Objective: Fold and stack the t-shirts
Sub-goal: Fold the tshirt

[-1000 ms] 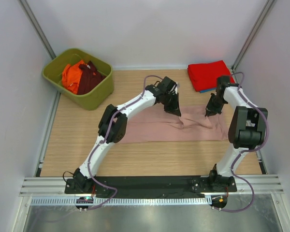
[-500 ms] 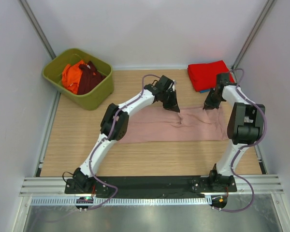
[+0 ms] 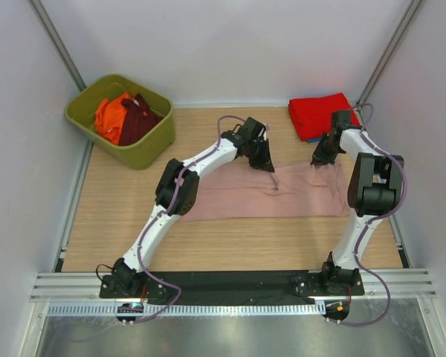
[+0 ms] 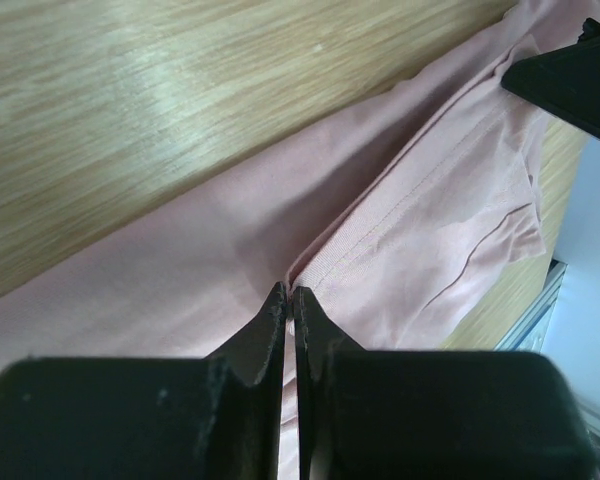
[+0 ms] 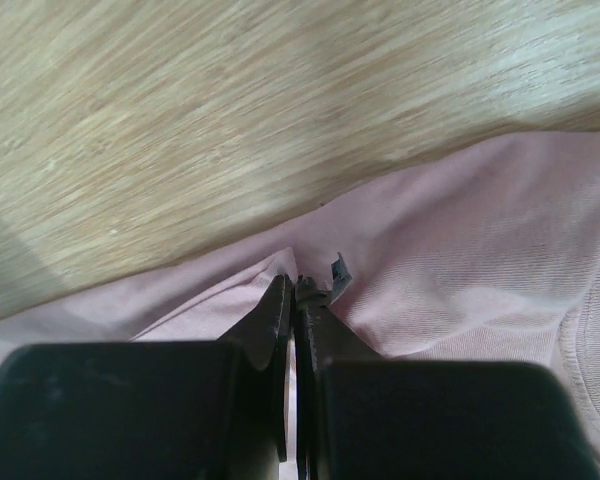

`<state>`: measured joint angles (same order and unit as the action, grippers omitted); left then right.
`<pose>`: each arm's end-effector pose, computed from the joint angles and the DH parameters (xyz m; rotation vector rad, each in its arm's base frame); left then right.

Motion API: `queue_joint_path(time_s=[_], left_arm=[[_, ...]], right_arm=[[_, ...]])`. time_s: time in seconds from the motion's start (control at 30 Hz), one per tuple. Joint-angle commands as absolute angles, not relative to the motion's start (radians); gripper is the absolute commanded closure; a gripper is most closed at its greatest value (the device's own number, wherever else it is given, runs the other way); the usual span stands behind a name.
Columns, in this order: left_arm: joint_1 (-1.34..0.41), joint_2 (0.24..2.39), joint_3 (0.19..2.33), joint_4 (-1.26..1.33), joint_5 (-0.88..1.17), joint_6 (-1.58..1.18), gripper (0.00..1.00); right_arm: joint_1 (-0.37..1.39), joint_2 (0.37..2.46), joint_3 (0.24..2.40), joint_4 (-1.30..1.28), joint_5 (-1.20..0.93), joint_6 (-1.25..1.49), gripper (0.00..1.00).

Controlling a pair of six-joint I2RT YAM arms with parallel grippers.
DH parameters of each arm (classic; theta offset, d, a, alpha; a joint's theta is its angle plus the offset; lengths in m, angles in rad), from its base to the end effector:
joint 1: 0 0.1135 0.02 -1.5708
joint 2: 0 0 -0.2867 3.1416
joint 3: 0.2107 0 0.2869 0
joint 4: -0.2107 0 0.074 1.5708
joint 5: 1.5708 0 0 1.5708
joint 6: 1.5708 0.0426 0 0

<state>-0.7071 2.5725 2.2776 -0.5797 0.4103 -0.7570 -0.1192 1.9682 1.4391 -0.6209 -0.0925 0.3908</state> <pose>0.4602 -0.4156 0.1571 0.1359 2.6929 -1.0683 0.4483 -0.0497 0.1818 0.6625 2.6485 0.2041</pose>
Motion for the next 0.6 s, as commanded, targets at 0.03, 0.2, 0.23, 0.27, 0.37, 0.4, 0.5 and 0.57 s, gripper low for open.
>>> queue_joint_path(time_s=[0.03,0.2,0.23,0.27,0.37,0.4,0.5,0.57], left_arm=[[-0.689,2.585,2.333,-0.542,0.403,-0.772,0.94],[-0.683,2.608,2.347,-0.534,0.419,-0.776,0.93],[-0.681,2.609,2.347,-0.531,0.422,-0.776,0.93],[-0.683,2.612,2.347,-0.531,0.426,-0.778,0.92],[-0.683,2.618,2.347,-0.531,0.426,-0.775,0.92],[-0.681,2.619,2.344,-0.531,0.423,-0.775,0.92],[-0.678,2.623,2.35,-0.535,0.413,-0.773,0.87],[-0.675,2.623,2.361,-0.552,0.39,-0.762,0.85]], right_arm=[[-0.117,1.971,1.496,-0.6,-0.072,0.387,0.95],[-0.117,1.996,1.505,-0.607,-0.075,0.388,0.95],[-0.117,1.999,1.506,-0.609,-0.072,0.388,0.95],[-0.117,2.002,1.508,-0.612,-0.071,0.388,0.95],[-0.117,2.022,1.523,-0.627,-0.066,0.388,0.95],[-0.117,2.028,1.528,-0.629,-0.064,0.385,0.95],[-0.117,2.034,1.531,-0.623,-0.057,0.377,0.93],[-0.117,2.043,1.552,-0.638,-0.043,0.365,0.9]])
